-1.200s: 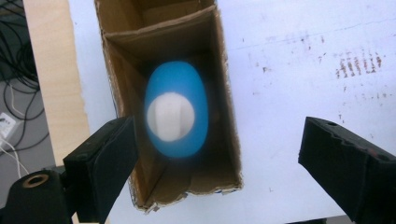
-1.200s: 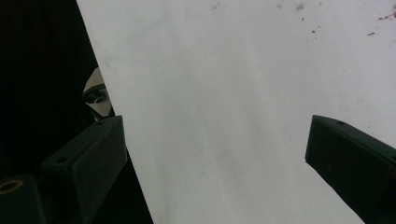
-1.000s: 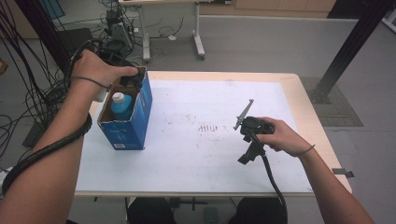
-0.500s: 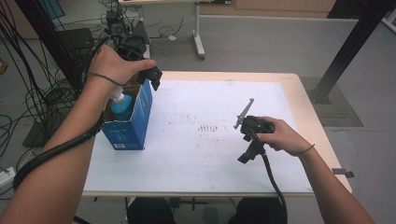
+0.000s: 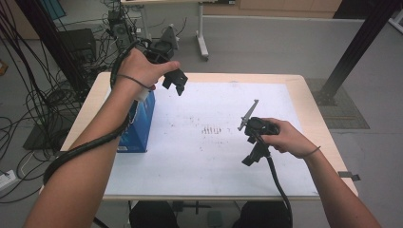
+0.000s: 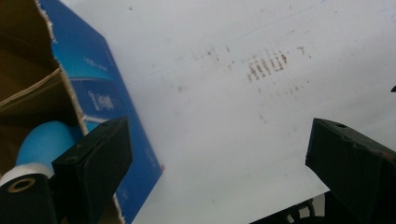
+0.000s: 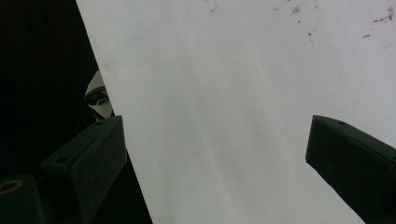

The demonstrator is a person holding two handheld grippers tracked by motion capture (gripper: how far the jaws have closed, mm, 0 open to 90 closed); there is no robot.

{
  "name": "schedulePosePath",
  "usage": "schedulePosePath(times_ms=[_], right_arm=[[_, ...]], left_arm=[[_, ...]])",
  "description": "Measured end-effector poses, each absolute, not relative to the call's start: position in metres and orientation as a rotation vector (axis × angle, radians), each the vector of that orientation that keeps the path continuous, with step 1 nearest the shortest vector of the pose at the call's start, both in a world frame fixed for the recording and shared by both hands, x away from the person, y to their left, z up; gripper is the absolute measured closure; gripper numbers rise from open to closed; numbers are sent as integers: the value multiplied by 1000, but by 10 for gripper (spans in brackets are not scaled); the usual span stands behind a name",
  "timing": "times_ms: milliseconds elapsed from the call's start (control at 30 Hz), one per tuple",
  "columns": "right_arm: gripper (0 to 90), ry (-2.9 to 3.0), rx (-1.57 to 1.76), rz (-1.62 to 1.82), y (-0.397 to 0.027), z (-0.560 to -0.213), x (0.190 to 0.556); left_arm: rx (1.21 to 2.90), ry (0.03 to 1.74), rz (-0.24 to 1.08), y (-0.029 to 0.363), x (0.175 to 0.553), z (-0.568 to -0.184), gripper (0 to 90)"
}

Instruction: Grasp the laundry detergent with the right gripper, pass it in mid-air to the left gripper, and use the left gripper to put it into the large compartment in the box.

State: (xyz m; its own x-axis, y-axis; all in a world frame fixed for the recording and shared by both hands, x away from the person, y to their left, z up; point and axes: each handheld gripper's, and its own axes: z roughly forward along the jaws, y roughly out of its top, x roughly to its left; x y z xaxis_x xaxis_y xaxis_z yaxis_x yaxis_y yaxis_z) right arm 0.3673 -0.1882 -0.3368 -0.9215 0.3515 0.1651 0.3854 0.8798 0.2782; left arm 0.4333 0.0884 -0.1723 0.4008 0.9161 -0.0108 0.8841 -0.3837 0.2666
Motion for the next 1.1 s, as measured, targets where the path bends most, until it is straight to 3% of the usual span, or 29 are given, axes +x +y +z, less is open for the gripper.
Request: schedulePosePath(times_ms=[333, 1100], right_arm=[[52, -2935, -591, -475, -192, -336, 367], [53, -2942, -604, -486, -195, -334, 366]], left_arm=[[2425, 1568, 235, 72, 453, -195, 94], [2343, 1684, 189, 86, 486, -267, 113]])
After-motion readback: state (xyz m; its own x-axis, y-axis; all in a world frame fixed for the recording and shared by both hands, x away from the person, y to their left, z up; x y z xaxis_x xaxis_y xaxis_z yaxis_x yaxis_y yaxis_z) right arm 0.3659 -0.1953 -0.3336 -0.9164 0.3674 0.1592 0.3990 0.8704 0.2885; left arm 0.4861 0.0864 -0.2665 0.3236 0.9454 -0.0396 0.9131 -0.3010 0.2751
